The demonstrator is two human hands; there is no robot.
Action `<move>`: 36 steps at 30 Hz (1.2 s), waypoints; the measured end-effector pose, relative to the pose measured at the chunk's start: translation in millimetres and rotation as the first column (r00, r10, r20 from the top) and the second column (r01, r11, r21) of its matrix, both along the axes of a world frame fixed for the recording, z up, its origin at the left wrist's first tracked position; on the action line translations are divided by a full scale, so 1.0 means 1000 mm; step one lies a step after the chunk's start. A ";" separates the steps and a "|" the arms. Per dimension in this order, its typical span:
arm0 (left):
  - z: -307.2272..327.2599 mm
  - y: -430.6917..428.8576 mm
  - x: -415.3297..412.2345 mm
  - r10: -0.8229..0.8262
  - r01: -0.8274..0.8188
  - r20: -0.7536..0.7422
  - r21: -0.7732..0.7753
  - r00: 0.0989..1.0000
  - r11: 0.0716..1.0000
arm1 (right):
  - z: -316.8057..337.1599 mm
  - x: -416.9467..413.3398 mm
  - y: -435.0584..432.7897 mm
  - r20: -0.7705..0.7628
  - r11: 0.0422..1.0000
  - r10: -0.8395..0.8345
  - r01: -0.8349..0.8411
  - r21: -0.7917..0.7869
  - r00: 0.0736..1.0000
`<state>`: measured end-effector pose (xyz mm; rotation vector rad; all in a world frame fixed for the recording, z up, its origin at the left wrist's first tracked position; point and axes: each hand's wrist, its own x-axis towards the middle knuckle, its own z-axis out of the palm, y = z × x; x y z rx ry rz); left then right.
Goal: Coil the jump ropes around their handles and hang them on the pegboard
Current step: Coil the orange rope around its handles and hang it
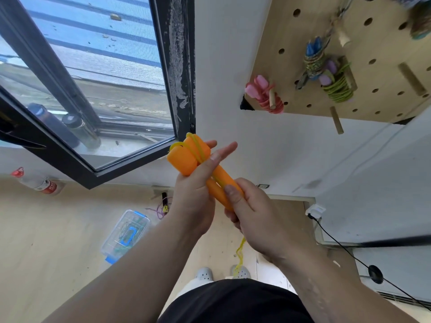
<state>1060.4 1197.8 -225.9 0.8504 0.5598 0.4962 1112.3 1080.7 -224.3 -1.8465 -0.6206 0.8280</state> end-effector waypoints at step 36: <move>-0.014 -0.177 0.166 0.367 0.921 -0.853 0.286 0.371 -0.266 | -0.041 0.230 -0.245 0.232 0.884 0.420 -0.337 -0.324 0.877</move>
